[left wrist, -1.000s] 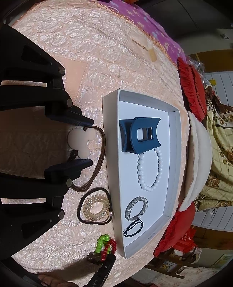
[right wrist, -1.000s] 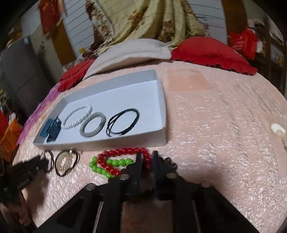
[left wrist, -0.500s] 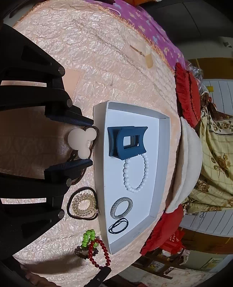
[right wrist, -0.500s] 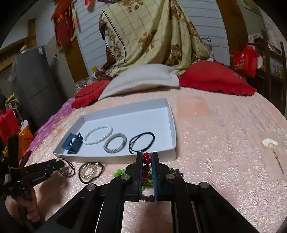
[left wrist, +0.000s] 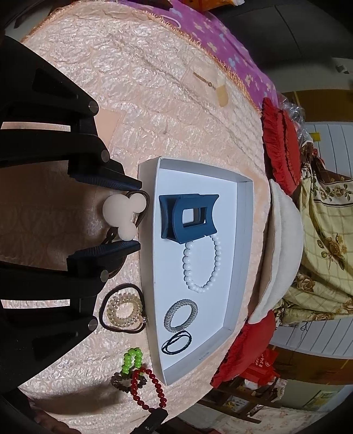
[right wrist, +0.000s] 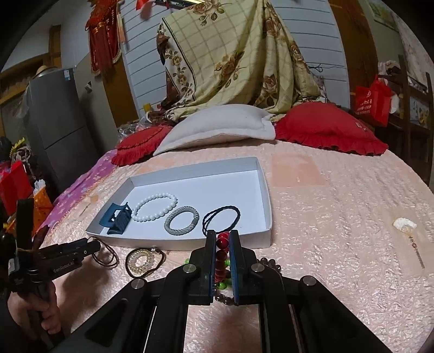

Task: Organize jewelry
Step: 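Grasp the red bead bracelet with the right gripper while the left holds the mouse-charm hair tie, then lower the mouse-charm hair tie and red bracelet into the tray and open both grippers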

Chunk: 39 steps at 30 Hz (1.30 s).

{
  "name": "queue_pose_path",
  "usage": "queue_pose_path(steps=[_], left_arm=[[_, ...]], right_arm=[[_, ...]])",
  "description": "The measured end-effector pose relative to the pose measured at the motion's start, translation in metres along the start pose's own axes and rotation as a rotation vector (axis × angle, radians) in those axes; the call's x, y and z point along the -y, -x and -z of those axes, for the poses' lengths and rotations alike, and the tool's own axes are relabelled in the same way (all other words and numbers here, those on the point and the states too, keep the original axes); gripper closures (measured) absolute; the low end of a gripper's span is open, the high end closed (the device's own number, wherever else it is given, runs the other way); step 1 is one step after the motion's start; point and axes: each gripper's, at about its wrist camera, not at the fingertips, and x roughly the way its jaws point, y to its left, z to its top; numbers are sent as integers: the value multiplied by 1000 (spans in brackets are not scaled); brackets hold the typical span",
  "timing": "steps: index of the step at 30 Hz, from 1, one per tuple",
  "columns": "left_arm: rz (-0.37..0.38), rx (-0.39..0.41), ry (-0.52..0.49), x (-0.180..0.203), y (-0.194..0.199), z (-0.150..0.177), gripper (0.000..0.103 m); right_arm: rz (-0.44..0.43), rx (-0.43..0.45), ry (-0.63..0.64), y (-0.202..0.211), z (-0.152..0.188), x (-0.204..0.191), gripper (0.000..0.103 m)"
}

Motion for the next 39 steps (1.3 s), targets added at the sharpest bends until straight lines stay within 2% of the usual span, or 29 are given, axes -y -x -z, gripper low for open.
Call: queue_pose_path(steps=[10,16,24,30,39], left_arm=[[-4,-5,-5,3,-3,0,67],[-20,-20,-9,2,-5,1,67],[-66,-15,7,-4,-6,1,67],[-2,6,15,-1,4,-1,67],[70,68,-8,17,26,-12,67]], right_arm=[[56,42,92,5,3,-16,95],[67,31,132,0,7,-23,95],[56,32,100,2,6,-18,95],[51,55,94,9,0,-19,95],[-31,128,82,28,-25,-29,95]])
